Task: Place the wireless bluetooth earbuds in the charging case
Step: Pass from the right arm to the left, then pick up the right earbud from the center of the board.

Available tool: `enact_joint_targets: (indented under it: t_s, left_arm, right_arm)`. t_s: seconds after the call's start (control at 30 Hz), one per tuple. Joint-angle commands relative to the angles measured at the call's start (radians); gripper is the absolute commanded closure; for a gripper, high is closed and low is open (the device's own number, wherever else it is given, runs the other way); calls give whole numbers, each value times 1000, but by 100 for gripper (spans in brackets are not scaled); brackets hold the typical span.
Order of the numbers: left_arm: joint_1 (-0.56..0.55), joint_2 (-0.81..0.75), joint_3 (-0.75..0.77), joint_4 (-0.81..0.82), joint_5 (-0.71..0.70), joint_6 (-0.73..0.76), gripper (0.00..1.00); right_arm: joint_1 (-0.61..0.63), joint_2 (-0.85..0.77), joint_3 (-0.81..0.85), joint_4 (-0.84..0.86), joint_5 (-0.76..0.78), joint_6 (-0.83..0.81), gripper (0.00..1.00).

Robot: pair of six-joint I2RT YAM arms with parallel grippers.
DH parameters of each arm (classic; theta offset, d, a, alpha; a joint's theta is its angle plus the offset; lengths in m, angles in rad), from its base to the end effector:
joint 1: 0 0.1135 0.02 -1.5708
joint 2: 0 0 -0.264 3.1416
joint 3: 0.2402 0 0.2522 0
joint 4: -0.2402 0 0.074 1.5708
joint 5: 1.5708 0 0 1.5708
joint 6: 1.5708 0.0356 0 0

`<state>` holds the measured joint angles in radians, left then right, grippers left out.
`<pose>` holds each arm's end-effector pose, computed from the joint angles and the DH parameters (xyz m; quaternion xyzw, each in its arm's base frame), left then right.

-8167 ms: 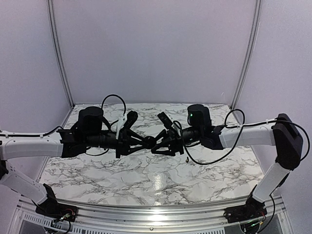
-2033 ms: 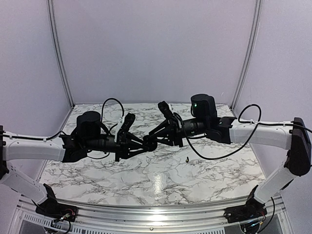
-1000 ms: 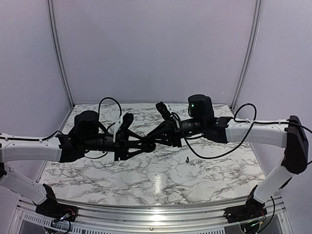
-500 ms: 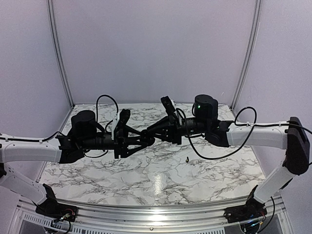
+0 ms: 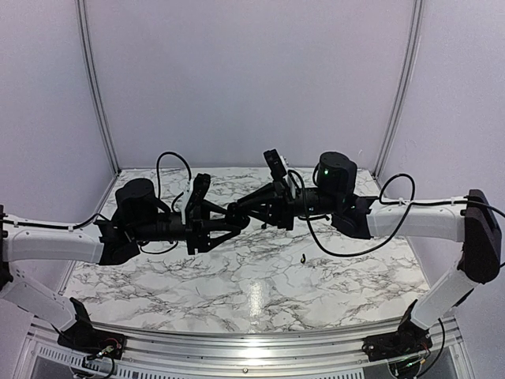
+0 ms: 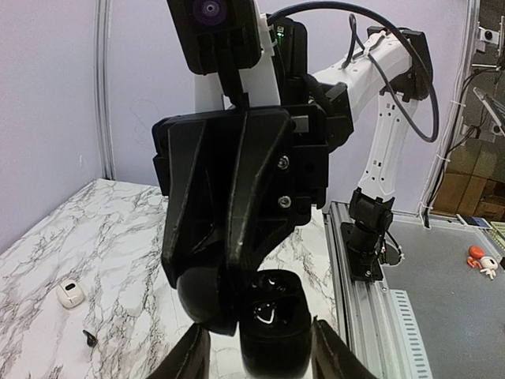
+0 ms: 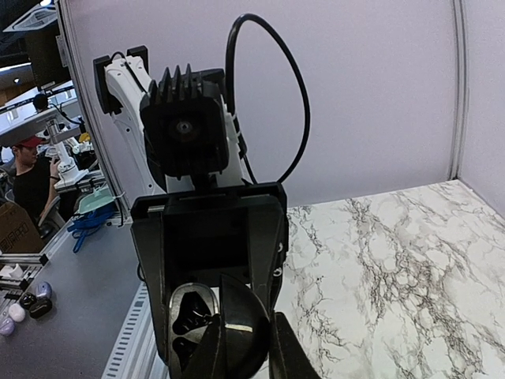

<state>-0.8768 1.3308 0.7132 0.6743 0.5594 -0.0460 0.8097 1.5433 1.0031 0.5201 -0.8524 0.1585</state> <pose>0.1746 -0.2394 0.2829 0.4500 0.5230 -0.4808 0.5412 0.2227 0.2727 0.3009 -0.4822 0.5236 0.5580 0.4267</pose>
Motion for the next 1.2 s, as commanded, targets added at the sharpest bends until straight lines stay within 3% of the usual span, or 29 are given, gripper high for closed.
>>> enact_joint_targets:
  t_s: [0.0, 0.37, 0.4, 0.47, 0.57, 0.93, 1.0, 1.17]
  left_arm:
    - [4, 5, -1, 45, 2, -7, 57]
    - [2, 0, -4, 51, 4, -5, 82]
    - [2, -1, -5, 51, 5, -5, 85]
    - [1, -5, -10, 51, 0, -5, 88]
    - [2, -4, -23, 53, -4, -6, 91]
    - [4, -33, -112, 54, -41, 40, 92]
    - [3, -34, -122, 54, -36, 40, 92]
    - [4, -26, -136, 54, -23, 40, 92]
  right_arm:
    - [6, -5, 3, 38, 13, 23, 100]
    - [6, 6, 9, 36, 16, 28, 100]
    - [6, 7, 9, 34, 18, 30, 93]
    - [4, 8, 9, 31, 19, 31, 69]
    - [-8, -1, 3, 35, 18, 38, 48]
    - [-173, -159, -86, -10, 36, 59, 14]
    - [-205, -203, -119, -58, 94, 43, 3]
    - [-264, -295, -176, -192, 297, 57, 1]
